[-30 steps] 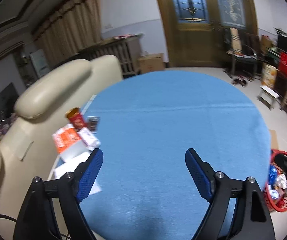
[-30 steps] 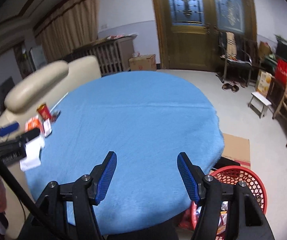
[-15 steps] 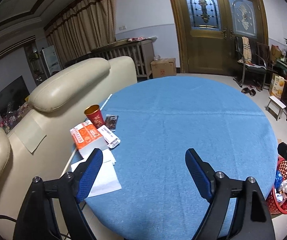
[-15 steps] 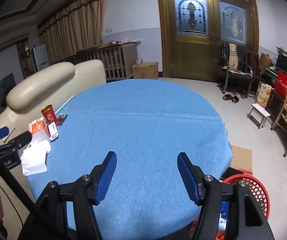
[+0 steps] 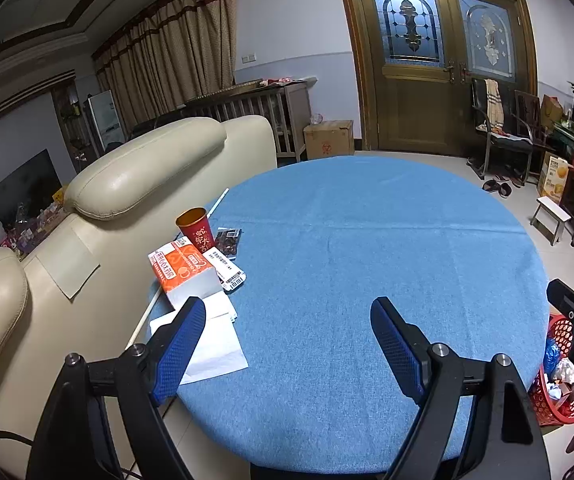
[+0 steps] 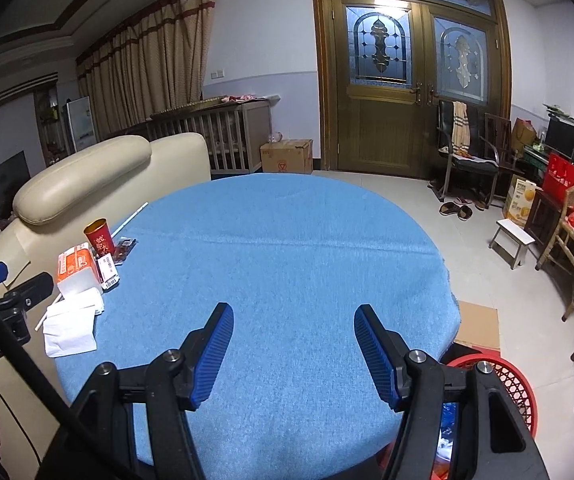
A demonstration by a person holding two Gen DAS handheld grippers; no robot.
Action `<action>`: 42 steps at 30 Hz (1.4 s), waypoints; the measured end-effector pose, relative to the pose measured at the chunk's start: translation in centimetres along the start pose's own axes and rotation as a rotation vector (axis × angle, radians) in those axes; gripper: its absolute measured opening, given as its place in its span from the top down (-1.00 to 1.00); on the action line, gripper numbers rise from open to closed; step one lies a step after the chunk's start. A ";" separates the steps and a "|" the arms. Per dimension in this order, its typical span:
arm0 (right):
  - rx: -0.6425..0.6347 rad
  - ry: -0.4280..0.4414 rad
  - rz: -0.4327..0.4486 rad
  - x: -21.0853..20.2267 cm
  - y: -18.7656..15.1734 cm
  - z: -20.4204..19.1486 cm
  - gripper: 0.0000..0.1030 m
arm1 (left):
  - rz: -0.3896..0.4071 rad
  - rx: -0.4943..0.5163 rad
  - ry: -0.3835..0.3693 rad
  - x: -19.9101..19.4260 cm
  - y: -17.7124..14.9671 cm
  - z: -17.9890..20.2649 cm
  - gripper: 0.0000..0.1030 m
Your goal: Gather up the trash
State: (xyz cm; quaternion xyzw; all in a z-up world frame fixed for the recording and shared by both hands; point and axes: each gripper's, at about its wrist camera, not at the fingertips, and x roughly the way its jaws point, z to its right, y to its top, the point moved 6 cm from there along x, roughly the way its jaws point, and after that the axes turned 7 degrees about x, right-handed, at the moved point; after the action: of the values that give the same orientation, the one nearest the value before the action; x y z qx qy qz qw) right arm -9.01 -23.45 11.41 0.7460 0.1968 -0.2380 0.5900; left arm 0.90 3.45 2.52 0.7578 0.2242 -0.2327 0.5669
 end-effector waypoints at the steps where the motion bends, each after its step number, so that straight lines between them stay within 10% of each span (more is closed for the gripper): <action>1: -0.005 -0.001 0.001 0.0 -0.1 -0.1 -0.31 | -0.002 -0.001 -0.002 0.0 0.0 0.0 -0.65; 42: 0.027 0.021 -0.036 0.9 -1.2 0.6 -0.31 | -0.039 -0.019 0.000 0.6 -1.3 -0.3 -0.65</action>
State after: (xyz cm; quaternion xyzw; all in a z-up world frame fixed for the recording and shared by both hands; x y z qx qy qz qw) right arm -9.03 -23.78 9.86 0.7528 0.2132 -0.2435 0.5732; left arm 0.63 4.08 1.20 0.7478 0.2409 -0.2415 0.5696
